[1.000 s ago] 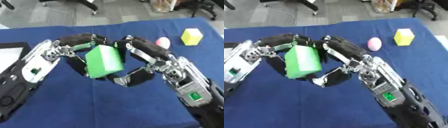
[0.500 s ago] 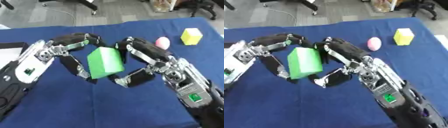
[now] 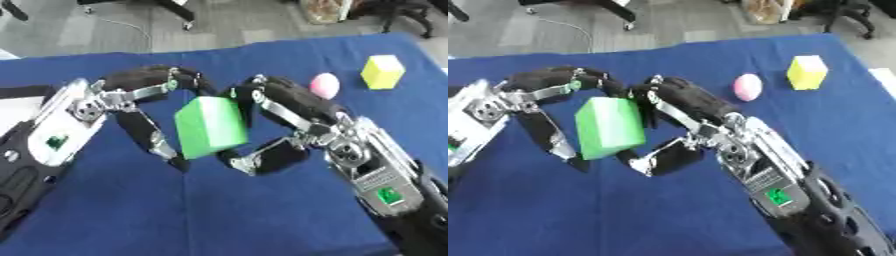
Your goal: Pick up the objects with one hand, pass them to the other hand, and then place them into the box on the other side of the table.
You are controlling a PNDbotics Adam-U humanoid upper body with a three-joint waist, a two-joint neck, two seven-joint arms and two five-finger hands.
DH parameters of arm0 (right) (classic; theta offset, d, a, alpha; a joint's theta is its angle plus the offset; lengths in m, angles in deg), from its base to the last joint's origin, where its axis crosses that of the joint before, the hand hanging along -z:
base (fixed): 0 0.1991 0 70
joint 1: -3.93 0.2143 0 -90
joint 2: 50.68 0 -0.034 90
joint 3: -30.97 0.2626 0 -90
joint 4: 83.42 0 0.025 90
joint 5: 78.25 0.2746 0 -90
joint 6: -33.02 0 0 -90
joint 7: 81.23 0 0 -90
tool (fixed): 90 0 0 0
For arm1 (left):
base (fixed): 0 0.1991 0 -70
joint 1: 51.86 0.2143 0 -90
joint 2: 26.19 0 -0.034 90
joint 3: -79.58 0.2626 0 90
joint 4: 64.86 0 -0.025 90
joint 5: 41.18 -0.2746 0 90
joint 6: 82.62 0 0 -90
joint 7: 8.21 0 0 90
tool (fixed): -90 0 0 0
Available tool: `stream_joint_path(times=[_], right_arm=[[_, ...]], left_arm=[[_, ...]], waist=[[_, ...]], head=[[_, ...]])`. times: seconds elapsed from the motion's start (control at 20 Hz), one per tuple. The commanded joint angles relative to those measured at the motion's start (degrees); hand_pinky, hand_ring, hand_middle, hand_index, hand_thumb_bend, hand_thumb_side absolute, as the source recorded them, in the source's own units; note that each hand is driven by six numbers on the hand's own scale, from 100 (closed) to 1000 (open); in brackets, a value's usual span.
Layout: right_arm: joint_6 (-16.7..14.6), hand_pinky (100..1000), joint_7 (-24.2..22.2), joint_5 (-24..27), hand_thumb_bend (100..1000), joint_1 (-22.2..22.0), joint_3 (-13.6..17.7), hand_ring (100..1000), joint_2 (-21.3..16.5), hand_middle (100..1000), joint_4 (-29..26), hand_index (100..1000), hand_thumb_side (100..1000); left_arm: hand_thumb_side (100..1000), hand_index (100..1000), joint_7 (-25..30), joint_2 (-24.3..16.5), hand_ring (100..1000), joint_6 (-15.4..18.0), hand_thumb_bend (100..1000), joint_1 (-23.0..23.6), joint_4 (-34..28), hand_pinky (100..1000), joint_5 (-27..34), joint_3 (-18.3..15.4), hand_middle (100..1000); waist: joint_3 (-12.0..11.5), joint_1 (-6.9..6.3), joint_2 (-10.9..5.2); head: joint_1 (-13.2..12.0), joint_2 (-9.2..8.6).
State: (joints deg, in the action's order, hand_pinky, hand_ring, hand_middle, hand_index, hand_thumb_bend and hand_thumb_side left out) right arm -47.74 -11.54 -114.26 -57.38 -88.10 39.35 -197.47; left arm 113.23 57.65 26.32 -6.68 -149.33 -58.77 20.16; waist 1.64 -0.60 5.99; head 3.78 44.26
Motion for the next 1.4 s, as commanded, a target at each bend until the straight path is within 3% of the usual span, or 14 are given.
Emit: stream_joint_path(times=[0.05,0.5,1.05,1.4], right_arm=[[0.11,620,0.0,0.2,318,0.74,0.26,437,-0.78,387,-0.54,565,227],[1.99,621,-0.37,-0.09,315,0.46,-0.1,437,-0.74,387,-0.54,565,224],[3.91,620,-0.88,-0.25,315,0.24,-0.3,435,-0.9,386,-0.54,564,237],[5.13,619,-0.89,0.23,302,-0.03,-0.23,434,-0.69,386,-0.54,566,246]], left_arm=[[688,893,0.99,-1.32,774,0.56,893,-0.7,-1.68,841,1.75,-1.22,823],[699,895,1.49,-1.57,774,0.5,878,-1.03,-5.66,844,4.5,-1.75,821],[698,892,-2.0,-1.43,769,-0.94,866,-1.27,-8.08,844,2.62,-2.13,809],[638,870,-1.78,-1.04,721,-1.53,821,-1.74,-7.97,805,0.59,-1.59,763]], waist=[[0.02,-0.74,-0.25],[-0.16,-0.59,-0.35],[-0.42,-0.45,-0.4],[-0.44,-0.44,-0.4]], head=[[0.35,-0.14],[0.75,-0.14],[1.13,-0.14],[1.06,-0.14]])
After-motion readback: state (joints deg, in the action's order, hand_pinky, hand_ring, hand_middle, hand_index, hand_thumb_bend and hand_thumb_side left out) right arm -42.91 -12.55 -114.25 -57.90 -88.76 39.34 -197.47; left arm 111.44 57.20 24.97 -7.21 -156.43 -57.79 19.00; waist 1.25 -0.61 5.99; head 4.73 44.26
